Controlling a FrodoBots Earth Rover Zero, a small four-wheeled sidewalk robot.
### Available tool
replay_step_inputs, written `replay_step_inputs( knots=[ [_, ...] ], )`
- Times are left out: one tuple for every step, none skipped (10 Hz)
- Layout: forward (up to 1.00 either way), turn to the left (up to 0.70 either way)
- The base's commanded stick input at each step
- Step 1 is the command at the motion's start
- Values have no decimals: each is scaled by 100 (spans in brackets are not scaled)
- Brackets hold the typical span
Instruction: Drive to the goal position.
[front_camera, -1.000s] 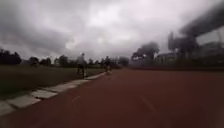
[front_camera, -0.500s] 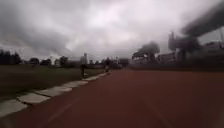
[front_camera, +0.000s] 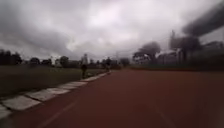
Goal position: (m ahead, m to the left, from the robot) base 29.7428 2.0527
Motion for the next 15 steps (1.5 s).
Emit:
replay_step_inputs(
  knots=[
    [70,0],
    [70,0],
    [70,0],
    [70,0],
    [70,0],
    [70,0],
    [70,0],
    [70,0],
    [70,0],
    [70,0],
    [70,7],
    [70,2],
    [70,-30],
    [70,-23],
    [70,-11]
  ],
)
